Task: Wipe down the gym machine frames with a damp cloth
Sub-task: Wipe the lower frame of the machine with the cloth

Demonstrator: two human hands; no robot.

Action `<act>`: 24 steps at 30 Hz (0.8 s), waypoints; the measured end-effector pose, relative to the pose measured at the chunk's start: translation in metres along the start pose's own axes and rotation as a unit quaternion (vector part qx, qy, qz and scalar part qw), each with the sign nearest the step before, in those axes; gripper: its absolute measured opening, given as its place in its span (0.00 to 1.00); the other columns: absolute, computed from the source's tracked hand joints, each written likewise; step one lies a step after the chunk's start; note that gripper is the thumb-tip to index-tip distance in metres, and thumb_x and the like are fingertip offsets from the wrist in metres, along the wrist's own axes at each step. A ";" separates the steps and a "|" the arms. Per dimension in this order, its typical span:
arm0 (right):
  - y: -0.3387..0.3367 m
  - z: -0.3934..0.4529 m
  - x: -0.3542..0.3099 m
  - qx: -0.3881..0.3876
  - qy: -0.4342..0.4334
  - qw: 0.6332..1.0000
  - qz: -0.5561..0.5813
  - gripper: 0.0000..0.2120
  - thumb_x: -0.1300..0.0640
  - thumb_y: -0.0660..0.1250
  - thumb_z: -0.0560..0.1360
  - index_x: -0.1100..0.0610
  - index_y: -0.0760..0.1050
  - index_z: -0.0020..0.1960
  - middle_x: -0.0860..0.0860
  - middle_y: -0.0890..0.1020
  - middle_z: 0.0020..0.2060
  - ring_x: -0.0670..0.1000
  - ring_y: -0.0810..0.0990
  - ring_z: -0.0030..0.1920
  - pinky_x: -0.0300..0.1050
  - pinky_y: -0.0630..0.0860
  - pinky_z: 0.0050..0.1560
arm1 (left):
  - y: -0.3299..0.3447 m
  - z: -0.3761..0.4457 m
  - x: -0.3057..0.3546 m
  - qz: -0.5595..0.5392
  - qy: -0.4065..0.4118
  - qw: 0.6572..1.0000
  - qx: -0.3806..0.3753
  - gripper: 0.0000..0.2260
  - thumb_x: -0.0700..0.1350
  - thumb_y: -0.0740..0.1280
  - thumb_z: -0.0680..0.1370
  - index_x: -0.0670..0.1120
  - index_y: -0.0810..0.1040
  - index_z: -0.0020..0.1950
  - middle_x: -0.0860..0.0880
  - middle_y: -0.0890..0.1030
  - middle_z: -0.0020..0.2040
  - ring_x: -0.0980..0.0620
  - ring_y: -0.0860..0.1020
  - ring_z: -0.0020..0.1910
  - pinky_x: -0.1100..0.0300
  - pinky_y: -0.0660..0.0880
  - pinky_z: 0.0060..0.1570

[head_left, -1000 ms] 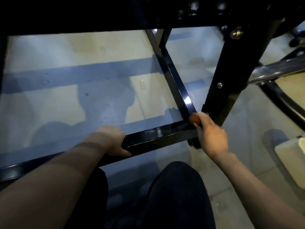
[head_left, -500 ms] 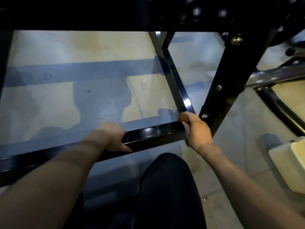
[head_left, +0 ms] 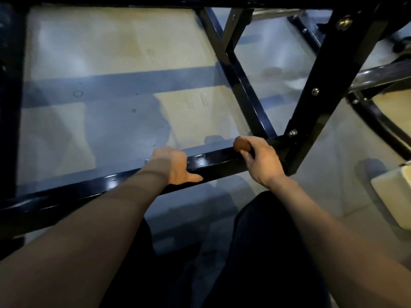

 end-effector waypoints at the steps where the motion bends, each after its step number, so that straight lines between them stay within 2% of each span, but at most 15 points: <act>1: 0.004 -0.010 -0.011 -0.009 -0.030 0.999 0.008 0.21 0.58 0.70 0.81 0.51 0.74 0.73 0.52 0.77 0.69 0.58 0.77 0.66 0.55 0.71 0.72 | 0.001 -0.005 -0.008 -0.009 -0.009 1.000 -0.006 0.38 0.81 0.60 0.68 0.47 0.77 0.54 0.47 0.82 0.55 0.44 0.79 0.51 0.54 0.71 0.50; 3: 0.007 -0.026 -0.022 -0.035 -0.085 0.996 0.015 0.23 0.59 0.71 0.80 0.52 0.74 0.74 0.51 0.77 0.70 0.54 0.76 0.68 0.45 0.68 0.73 | 0.004 -0.019 -0.034 -0.025 -0.032 0.999 -0.014 0.41 0.81 0.62 0.67 0.47 0.75 0.61 0.47 0.81 0.58 0.43 0.79 0.57 0.54 0.70 0.50; 4: 0.004 -0.027 -0.020 -0.040 -0.079 0.996 0.021 0.23 0.58 0.71 0.80 0.51 0.74 0.74 0.50 0.77 0.69 0.52 0.76 0.68 0.42 0.67 0.72 | 0.007 -0.026 -0.047 -0.023 -0.043 0.999 -0.017 0.42 0.81 0.63 0.66 0.46 0.73 0.62 0.46 0.81 0.59 0.43 0.79 0.59 0.54 0.69 0.50; 6: -0.004 -0.013 -0.007 -0.022 0.018 0.998 0.062 0.21 0.55 0.71 0.81 0.50 0.74 0.73 0.51 0.78 0.67 0.53 0.76 0.67 0.43 0.68 0.70 | 0.015 -0.036 -0.065 -0.005 -0.057 0.998 -0.011 0.39 0.82 0.61 0.67 0.47 0.74 0.56 0.47 0.82 0.56 0.44 0.80 0.56 0.55 0.68 0.47; 8: 0.002 0.000 -0.005 -0.001 0.103 0.991 0.080 0.20 0.53 0.69 0.82 0.50 0.74 0.73 0.53 0.79 0.66 0.57 0.77 0.66 0.48 0.71 0.69 | 0.024 -0.043 -0.069 0.022 -0.069 0.997 0.020 0.36 0.82 0.57 0.69 0.49 0.74 0.46 0.49 0.81 0.47 0.46 0.79 0.46 0.56 0.66 0.45; 9: 0.010 0.003 -0.016 0.004 0.103 0.993 0.060 0.20 0.52 0.69 0.82 0.50 0.75 0.73 0.54 0.79 0.66 0.59 0.77 0.65 0.50 0.71 0.70 | 0.026 -0.046 -0.067 0.041 -0.073 0.995 0.053 0.35 0.82 0.56 0.69 0.49 0.73 0.43 0.50 0.80 0.42 0.46 0.76 0.41 0.55 0.65 0.45; 11: 0.027 -0.005 -0.050 0.000 0.036 0.999 0.034 0.20 0.52 0.70 0.81 0.48 0.75 0.73 0.53 0.79 0.67 0.60 0.77 0.65 0.54 0.72 0.71 | 0.026 -0.051 -0.062 0.061 -0.072 0.989 0.110 0.35 0.82 0.54 0.70 0.49 0.72 0.40 0.51 0.74 0.34 0.47 0.71 0.35 0.55 0.63 0.45; 13: 0.046 -0.026 -0.075 -0.051 -0.034 0.996 0.062 0.22 0.53 0.70 0.81 0.46 0.73 0.74 0.49 0.78 0.69 0.55 0.76 0.67 0.52 0.71 0.71 | 0.030 -0.052 -0.064 0.053 -0.073 0.988 0.125 0.35 0.82 0.54 0.70 0.48 0.72 0.39 0.51 0.67 0.30 0.47 0.70 0.33 0.54 0.60 0.46; 15: 0.043 -0.042 -0.081 -0.072 -0.065 0.994 0.052 0.24 0.54 0.70 0.81 0.45 0.71 0.75 0.46 0.75 0.71 0.51 0.75 0.68 0.49 0.70 0.71 | 0.030 -0.050 -0.065 0.055 -0.064 0.988 0.126 0.35 0.81 0.53 0.71 0.48 0.71 0.39 0.51 0.65 0.30 0.47 0.70 0.32 0.52 0.60 0.47; 17: 0.032 -0.040 -0.065 -0.045 -0.027 0.998 0.043 0.24 0.55 0.70 0.81 0.46 0.72 0.75 0.48 0.76 0.71 0.53 0.75 0.68 0.48 0.69 0.70 | 0.030 -0.049 -0.064 0.057 -0.056 0.988 0.133 0.35 0.80 0.52 0.72 0.47 0.70 0.40 0.50 0.65 0.30 0.47 0.68 0.31 0.51 0.60 0.47; 20: 0.034 -0.017 -0.052 0.023 0.098 0.993 0.060 0.20 0.55 0.69 0.82 0.48 0.74 0.73 0.54 0.79 0.67 0.59 0.78 0.65 0.47 0.71 0.67 | 0.033 -0.049 -0.064 0.045 -0.049 0.989 0.134 0.34 0.79 0.52 0.73 0.47 0.66 0.37 0.51 0.67 0.30 0.49 0.65 0.29 0.50 0.63 0.50; 22: 0.052 -0.013 -0.079 0.033 0.072 0.996 0.031 0.19 0.54 0.69 0.81 0.46 0.75 0.71 0.53 0.80 0.64 0.61 0.79 0.63 0.53 0.75 0.67 | 0.031 -0.047 -0.065 0.037 -0.047 0.988 0.139 0.33 0.79 0.53 0.73 0.47 0.65 0.37 0.52 0.69 0.32 0.49 0.68 0.31 0.50 0.64 0.53; 24: 0.070 -0.027 -0.112 -0.015 -0.018 1.000 0.012 0.21 0.52 0.68 0.81 0.44 0.72 0.74 0.49 0.77 0.68 0.58 0.77 0.64 0.57 0.76 0.65 | 0.033 -0.046 -0.066 0.023 -0.046 0.988 0.144 0.33 0.79 0.54 0.73 0.48 0.69 0.40 0.51 0.74 0.35 0.47 0.72 0.35 0.50 0.65 0.54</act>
Point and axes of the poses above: each hand's wrist, its own z-axis towards the middle knuckle, its own y-axis out of the palm, x = y × z, the point moved 7 cm from there along z, towards the middle knuckle
